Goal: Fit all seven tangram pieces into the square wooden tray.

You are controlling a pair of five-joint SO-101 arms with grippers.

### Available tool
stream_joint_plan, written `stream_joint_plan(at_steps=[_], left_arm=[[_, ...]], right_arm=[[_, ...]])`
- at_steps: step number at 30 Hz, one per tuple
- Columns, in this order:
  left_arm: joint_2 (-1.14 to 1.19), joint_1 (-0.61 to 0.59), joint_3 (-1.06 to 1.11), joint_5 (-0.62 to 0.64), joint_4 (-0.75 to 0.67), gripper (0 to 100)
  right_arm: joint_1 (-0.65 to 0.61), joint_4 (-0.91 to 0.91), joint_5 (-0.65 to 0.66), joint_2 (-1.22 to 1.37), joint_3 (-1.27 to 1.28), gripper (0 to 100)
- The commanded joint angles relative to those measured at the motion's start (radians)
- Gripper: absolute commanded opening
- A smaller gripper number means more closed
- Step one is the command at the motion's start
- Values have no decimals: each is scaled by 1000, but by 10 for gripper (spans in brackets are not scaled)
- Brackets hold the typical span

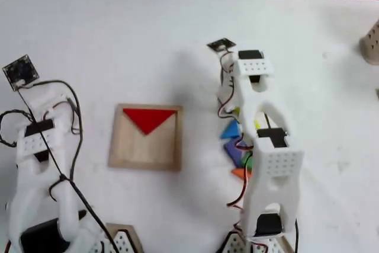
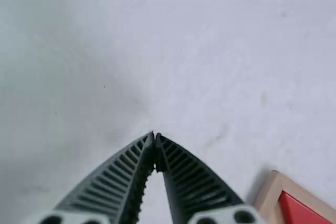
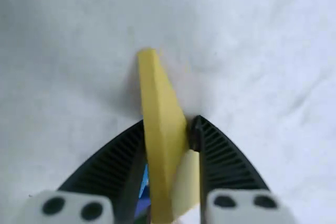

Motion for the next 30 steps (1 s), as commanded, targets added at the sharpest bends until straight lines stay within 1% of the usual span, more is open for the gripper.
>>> stream_joint_plan(at_steps=[1, 3, 8, 11, 16, 20, 24, 28, 30], left_arm=[[-27, 10, -43, 0, 2, 28], [-27, 10, -43, 0, 2, 28], [-27, 10, -43, 0, 2, 28], [-27, 10, -43, 0, 0, 28], [-27, 10, -43, 0, -2, 28], [-27, 10, -43, 0, -2, 28], [-27, 10, -43, 0, -2, 28], [-27, 8, -43, 0, -2, 28], [-27, 8, -43, 0, -2, 28]], right_arm=[[1, 5, 5, 2, 2, 41], [1, 5, 5, 2, 6, 15], [22, 21, 5, -16, -12, 17], [18, 88, 2, -62, -58, 17], [-22, 209, -121, -171, -129, 17], [-93, 255, -216, -255, -137, 17], [-179, 272, -345, -332, -135, 17], [-328, 265, -497, -341, -129, 17], [-417, 237, -543, -317, -130, 17]])
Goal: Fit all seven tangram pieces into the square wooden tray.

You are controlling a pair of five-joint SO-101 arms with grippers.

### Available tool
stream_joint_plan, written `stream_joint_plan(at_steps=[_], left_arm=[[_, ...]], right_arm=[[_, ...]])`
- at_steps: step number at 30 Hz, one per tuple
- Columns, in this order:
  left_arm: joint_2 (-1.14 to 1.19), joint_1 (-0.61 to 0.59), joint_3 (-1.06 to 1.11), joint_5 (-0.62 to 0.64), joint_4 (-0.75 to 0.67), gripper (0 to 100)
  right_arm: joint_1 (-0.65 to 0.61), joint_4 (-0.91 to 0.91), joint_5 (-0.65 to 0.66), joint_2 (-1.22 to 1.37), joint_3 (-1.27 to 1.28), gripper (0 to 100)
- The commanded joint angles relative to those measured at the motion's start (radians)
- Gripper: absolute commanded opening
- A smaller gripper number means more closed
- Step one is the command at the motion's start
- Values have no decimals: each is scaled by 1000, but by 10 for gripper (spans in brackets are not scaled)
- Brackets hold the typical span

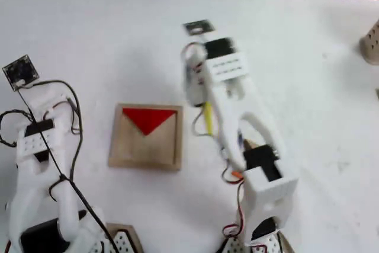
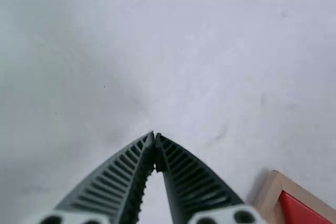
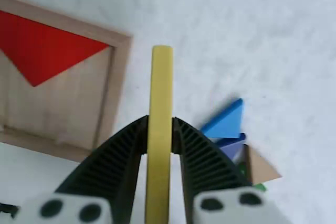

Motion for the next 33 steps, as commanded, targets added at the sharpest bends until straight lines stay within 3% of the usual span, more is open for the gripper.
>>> stream_joint_plan(at_steps=[1, 7, 16, 22, 25, 28, 33], left_arm=[[-27, 8, -43, 0, -2, 28], [-27, 4, -43, 0, -3, 28], [-27, 8, -43, 0, -3, 28], [-27, 8, -43, 0, -3, 28], [-27, 8, -43, 0, -3, 28], [-27, 8, -43, 0, -3, 28], [-27, 8, -43, 0, -3, 28]], right_arm=[[-159, -45, -81, -16, -32, 17], [-298, -168, -124, 105, -31, 18], [-354, -280, -155, 225, -38, 32], [-371, -282, -143, 237, -40, 251], [-386, -268, -6, 236, -40, 354], [-410, -200, 78, 211, -66, 397], [-400, 19, 86, 133, -252, 398]])
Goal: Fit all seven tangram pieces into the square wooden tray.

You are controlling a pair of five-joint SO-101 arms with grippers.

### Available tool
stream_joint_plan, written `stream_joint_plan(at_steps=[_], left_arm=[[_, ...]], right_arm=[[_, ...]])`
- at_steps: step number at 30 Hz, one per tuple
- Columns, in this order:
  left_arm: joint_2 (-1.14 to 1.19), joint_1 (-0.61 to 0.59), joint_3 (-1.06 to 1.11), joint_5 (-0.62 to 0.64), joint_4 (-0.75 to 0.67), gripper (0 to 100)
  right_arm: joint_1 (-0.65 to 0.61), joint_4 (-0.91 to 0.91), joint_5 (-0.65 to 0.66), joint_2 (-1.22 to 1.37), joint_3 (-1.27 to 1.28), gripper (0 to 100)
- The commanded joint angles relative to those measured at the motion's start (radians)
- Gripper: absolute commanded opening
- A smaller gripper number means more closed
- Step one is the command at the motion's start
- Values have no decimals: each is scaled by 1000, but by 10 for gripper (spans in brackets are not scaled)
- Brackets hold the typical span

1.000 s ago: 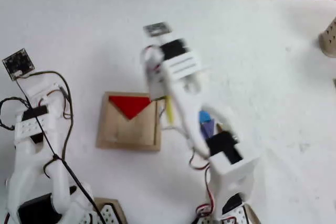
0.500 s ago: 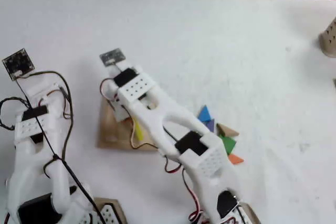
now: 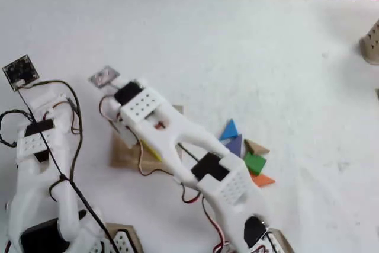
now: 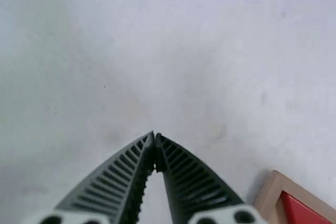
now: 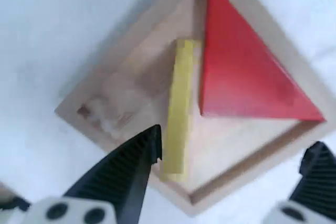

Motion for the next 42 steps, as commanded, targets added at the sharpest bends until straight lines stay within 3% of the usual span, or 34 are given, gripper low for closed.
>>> stream_joint_plan(at_steps=[1, 6, 12, 16, 20, 24, 30, 34, 42], left_arm=[[-27, 8, -43, 2, -3, 28], [-27, 8, -43, 2, -3, 28], [-35, 19, -43, 2, 6, 28], [-76, 93, -43, -26, 61, 28], [-246, 257, 60, -107, 92, 24], [-498, 515, 198, -110, 169, 27], [-756, 869, 347, -242, 219, 81], [-746, 920, 381, -121, 143, 112], [-547, 900, 397, 35, -75, 22]], right_arm=[[19, 156, 25, -116, -178, 398], [107, 213, 120, -222, -242, 398], [280, 211, 127, -406, -71, 397], [335, 208, 129, -498, 107, 365], [357, 128, 127, -533, 305, 200], [420, -24, 120, -535, 499, 73], [539, -257, 77, -535, 753, 53], [573, -321, 57, -536, 813, 53], [573, -325, 57, -536, 813, 53]])
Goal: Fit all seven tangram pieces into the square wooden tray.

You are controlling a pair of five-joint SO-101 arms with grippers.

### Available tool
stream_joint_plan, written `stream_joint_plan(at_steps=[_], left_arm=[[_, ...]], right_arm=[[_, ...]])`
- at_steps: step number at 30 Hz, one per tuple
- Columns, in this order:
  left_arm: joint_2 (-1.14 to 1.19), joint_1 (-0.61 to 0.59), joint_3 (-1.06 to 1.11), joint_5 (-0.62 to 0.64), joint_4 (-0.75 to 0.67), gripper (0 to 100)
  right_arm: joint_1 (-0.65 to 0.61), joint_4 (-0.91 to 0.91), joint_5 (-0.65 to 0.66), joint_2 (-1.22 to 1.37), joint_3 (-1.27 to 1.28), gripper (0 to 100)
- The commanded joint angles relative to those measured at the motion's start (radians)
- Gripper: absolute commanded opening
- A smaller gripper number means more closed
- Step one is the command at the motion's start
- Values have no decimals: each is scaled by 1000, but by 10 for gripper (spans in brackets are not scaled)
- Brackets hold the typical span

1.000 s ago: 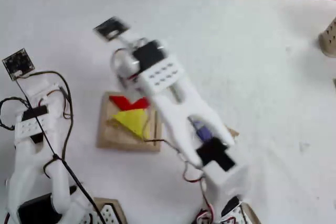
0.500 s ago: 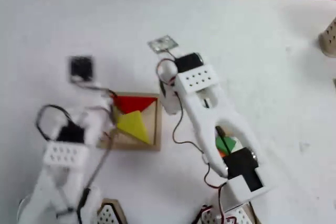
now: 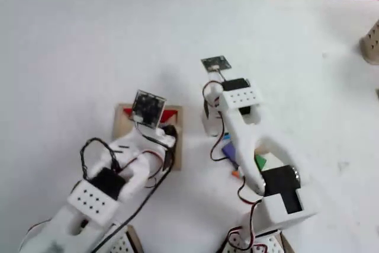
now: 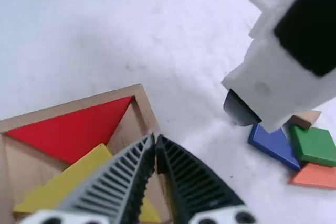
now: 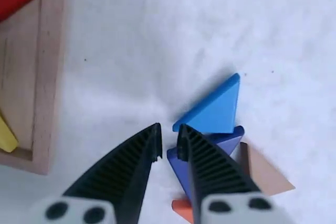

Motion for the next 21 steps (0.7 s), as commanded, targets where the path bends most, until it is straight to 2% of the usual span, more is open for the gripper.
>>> stream_joint_plan(at_steps=[1, 3, 10, 16, 21], left_arm=[[91, -27, -12, 66, -78, 20], [147, -76, -28, 74, -75, 20], [202, -272, -57, 64, 94, 20], [211, -306, -57, 64, 141, 20], [213, -386, -63, 31, 161, 20]], right_arm=[[15, -12, -11, -51, -5, 53], [16, -16, -11, -50, -5, 53], [51, -54, -11, -42, 0, 53], [53, -73, -6, -42, 0, 53], [53, -74, -5, -42, 0, 53]])
